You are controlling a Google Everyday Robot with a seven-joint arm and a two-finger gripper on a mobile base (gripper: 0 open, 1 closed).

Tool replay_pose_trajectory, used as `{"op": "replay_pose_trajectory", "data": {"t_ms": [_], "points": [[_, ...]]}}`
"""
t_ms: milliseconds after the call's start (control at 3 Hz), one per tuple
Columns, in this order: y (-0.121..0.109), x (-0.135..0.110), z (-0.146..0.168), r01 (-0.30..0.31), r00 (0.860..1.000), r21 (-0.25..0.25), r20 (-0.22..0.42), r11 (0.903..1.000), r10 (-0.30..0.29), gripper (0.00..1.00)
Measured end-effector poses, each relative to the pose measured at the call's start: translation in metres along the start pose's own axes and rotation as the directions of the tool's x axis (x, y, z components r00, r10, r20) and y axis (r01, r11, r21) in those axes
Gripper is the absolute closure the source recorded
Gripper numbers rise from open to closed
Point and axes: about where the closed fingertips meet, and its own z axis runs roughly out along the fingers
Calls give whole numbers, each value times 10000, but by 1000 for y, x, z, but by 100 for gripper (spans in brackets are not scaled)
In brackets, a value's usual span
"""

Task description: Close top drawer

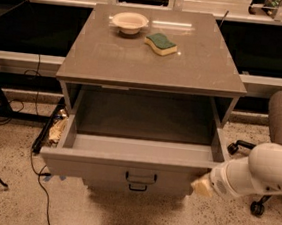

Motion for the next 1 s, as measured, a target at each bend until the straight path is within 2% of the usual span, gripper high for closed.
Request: {"op": "replay_pose_trajectory", "data": {"t_ms": [333, 667, 1000], "points": [[0, -2, 1, 24, 10000, 3, 48, 10000, -24, 100], [-3, -66, 23, 648, 9891, -124, 1334, 9978, -626, 100], [-2, -87, 30, 847, 9813, -160, 1749, 9963, -806, 100]]}}
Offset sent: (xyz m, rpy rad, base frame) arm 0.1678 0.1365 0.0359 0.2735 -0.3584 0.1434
